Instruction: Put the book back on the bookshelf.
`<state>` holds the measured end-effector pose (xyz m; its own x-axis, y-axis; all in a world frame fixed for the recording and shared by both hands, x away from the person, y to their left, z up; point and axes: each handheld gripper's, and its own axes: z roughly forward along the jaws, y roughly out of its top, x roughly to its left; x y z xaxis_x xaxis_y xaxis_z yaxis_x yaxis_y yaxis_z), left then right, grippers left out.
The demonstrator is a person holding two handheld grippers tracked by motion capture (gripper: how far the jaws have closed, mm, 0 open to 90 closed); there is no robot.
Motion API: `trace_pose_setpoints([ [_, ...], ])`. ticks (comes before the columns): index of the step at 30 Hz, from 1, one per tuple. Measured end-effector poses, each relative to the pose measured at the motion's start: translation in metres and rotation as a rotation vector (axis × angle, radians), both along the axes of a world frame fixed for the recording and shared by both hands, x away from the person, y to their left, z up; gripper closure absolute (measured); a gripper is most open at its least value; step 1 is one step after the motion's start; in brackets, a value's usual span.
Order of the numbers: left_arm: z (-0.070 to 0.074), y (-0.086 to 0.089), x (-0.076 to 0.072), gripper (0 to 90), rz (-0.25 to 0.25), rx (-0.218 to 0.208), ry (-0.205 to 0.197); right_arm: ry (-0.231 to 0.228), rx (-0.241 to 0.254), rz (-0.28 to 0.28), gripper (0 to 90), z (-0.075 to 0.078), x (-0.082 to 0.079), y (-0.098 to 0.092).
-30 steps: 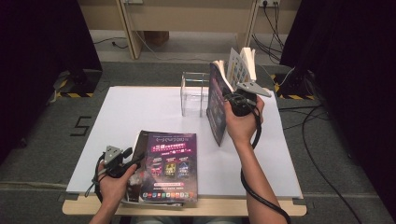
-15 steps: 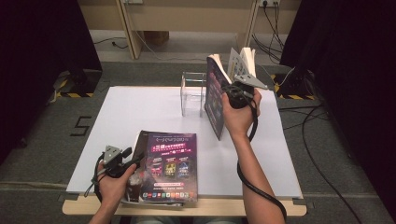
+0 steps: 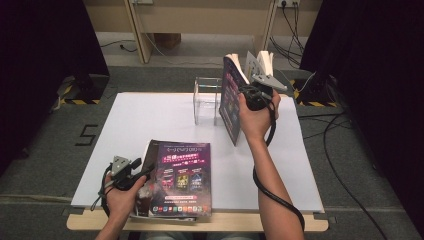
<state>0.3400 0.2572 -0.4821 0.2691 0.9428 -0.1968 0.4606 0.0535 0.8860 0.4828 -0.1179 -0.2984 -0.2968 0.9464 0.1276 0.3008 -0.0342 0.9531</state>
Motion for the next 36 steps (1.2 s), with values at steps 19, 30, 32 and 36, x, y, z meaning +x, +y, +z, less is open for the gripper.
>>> trace_pose_setpoints([
  [19,0.000,0.001,0.000,42.2,0.003,-0.005,-0.001,0.008,0.000,-0.032,83.3,-0.003,0.023,0.003],
  [30,0.000,0.002,0.000,42.3,0.004,-0.004,-0.001,0.019,-0.021,-0.052,83.2,-0.013,0.033,0.007],
  [32,0.000,0.001,0.000,42.3,0.005,-0.004,-0.001,0.021,-0.023,-0.056,83.2,-0.015,0.033,0.007],
  [36,-0.001,0.001,0.000,42.3,0.003,-0.003,-0.001,0.016,-0.029,-0.059,83.1,-0.017,0.032,0.007],
])
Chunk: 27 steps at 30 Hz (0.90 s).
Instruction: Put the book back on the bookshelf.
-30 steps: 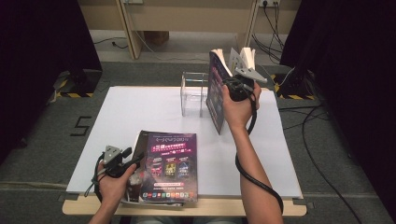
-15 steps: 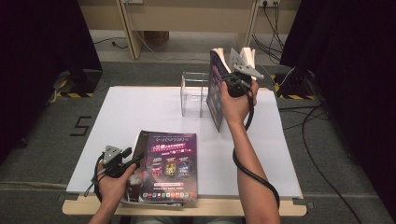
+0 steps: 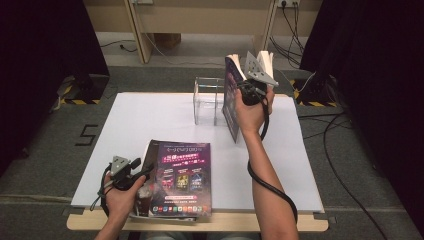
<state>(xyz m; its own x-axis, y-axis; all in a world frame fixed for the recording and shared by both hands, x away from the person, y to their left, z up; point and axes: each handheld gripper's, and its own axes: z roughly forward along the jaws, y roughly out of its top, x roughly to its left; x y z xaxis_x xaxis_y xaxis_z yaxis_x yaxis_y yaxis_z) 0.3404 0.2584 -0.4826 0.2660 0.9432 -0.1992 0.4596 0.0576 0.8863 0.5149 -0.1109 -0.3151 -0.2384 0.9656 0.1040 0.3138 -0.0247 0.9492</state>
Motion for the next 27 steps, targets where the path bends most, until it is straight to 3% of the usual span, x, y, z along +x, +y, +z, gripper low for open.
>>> trace_pose_setpoints([
  [27,0.000,-0.002,-0.001,42.2,-0.005,0.000,0.000,0.049,0.013,0.013,72.9,0.003,-0.017,-0.011],
])
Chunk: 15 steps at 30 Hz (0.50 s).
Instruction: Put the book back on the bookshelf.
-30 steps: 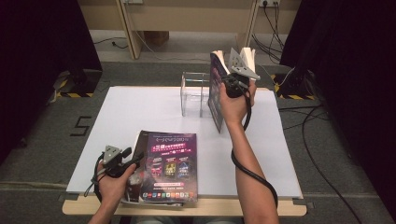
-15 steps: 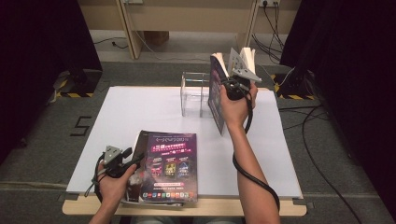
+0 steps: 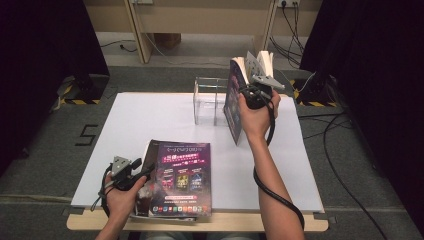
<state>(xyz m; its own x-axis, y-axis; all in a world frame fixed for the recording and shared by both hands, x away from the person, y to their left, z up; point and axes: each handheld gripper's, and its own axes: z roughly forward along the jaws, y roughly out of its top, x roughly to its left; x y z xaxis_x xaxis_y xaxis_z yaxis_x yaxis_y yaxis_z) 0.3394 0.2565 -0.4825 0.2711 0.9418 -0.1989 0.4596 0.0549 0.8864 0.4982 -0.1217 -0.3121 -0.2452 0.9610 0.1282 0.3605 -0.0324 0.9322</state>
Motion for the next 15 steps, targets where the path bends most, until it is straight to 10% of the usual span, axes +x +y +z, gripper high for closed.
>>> trace_pose_setpoints([
  [15,0.000,0.001,0.000,42.2,0.000,0.002,0.001,0.078,-0.021,0.000,78.1,0.008,0.011,0.000],
])
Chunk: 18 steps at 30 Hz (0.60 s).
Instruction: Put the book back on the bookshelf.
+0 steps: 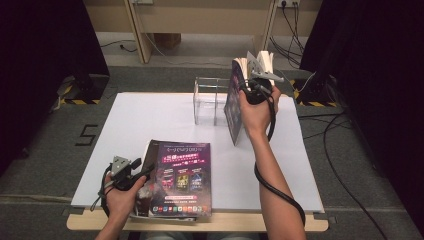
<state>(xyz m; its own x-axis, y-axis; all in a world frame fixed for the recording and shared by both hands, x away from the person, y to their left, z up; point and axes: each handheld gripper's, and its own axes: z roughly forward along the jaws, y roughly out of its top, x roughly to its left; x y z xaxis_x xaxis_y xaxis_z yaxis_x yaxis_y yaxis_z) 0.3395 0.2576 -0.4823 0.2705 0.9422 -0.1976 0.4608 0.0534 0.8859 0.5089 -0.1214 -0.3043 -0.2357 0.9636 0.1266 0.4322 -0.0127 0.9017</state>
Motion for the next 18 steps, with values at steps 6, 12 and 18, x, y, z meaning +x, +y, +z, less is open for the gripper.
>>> trace_pose_setpoints([
  [6,0.000,0.000,0.000,42.2,0.000,0.000,-0.001,0.014,-0.010,-0.019,82.8,0.001,0.002,0.002],
  [12,0.000,0.000,0.000,42.2,0.002,0.000,-0.002,-0.010,0.007,-0.013,83.2,0.001,0.003,0.004],
  [18,0.000,0.001,0.001,42.2,0.003,-0.003,-0.001,-0.045,0.003,-0.021,83.2,0.008,0.012,0.009],
])
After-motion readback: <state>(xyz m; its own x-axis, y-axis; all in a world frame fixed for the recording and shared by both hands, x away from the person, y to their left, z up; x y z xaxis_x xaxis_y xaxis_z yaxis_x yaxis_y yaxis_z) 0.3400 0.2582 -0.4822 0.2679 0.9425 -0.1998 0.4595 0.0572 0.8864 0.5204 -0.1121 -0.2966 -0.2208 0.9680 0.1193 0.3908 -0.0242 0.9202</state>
